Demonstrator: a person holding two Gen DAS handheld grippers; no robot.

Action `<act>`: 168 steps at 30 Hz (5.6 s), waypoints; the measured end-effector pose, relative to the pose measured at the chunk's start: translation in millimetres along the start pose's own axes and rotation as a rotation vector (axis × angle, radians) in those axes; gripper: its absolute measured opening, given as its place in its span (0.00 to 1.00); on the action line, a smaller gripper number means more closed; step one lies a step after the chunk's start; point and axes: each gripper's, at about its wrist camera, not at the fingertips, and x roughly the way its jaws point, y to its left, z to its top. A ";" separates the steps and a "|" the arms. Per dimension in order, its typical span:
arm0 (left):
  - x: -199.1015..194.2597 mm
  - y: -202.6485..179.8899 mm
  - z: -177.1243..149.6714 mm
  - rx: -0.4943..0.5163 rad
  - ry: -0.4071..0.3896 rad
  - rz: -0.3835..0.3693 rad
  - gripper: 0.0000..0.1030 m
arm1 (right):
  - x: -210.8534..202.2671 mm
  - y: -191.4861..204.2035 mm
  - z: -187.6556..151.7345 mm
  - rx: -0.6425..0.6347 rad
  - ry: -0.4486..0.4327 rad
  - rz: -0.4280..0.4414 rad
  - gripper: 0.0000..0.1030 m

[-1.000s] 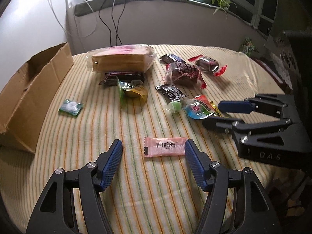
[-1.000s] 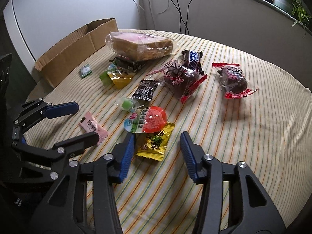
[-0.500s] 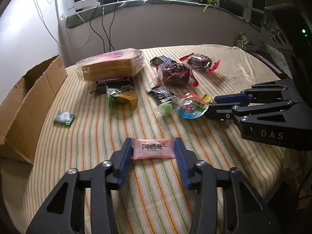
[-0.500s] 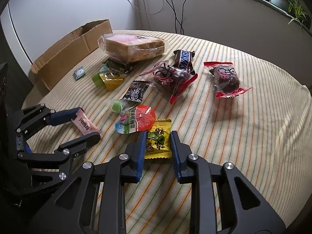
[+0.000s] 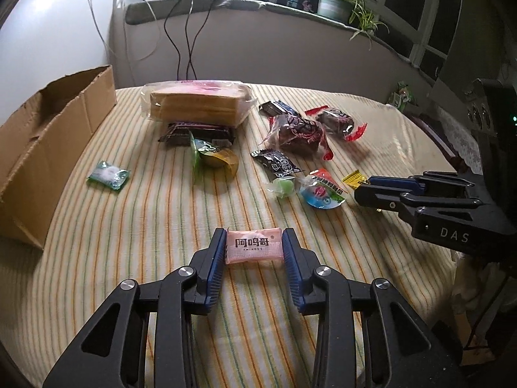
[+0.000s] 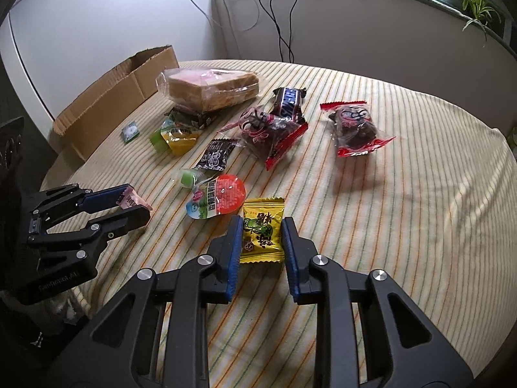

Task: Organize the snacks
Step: 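Carry the pink and yellow candies in both tools over the cardboard box, then open both tools to drop the candies into the box, then move both open tools back over the remaining snacks, then grasp the red-lidded jelly cup with the right tool while the left grasps the green-yellow pouch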

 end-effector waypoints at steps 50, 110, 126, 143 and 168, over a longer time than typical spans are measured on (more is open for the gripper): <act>-74.8 169.1 37.8 -0.179 -0.204 0.303 0.32 | 68.8 207.2 170.9 -0.313 -0.078 0.262 0.24; -49.2 70.1 45.4 -0.056 -0.162 0.153 0.58 | -8.1 39.0 100.0 -0.149 -0.078 0.081 0.74; 5.7 35.6 41.8 0.021 -0.021 0.069 0.33 | 14.5 32.5 35.7 -0.175 0.048 0.149 0.61; 36.4 16.0 60.8 0.080 0.037 0.038 0.46 | 26.3 26.4 34.4 -0.161 0.061 0.174 0.57; 53.6 17.1 61.7 0.044 0.084 0.053 0.45 | 30.7 17.5 28.6 -0.146 0.070 0.203 0.49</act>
